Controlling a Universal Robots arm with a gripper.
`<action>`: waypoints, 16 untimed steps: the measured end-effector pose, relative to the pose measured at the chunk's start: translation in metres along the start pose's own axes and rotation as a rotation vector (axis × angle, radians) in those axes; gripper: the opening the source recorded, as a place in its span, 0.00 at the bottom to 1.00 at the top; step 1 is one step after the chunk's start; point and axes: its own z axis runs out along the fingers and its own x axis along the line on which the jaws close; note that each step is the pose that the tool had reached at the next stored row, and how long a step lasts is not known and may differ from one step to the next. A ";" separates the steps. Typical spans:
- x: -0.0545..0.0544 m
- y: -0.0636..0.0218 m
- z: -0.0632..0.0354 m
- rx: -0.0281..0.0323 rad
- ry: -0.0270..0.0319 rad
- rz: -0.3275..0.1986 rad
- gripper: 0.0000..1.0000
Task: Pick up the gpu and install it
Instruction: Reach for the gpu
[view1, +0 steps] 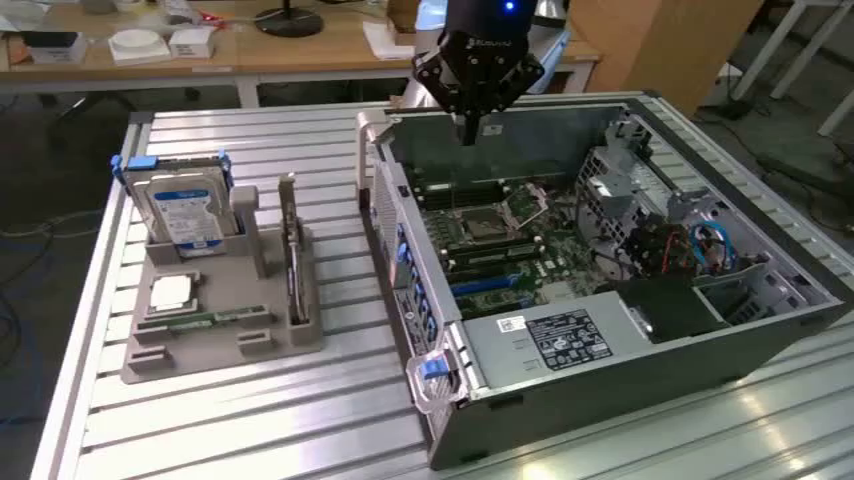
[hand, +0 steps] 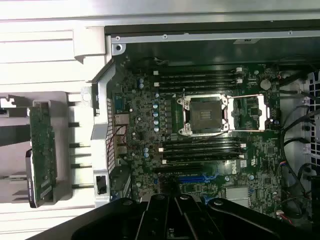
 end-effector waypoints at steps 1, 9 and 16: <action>0.000 0.0000 0.0000 0.0000 0.0000 0.000 0.10; 0.018 -0.0014 -0.0004 -0.0001 -0.0001 0.000 0.10; 0.044 -0.0033 -0.0010 0.0000 -0.0001 0.000 0.10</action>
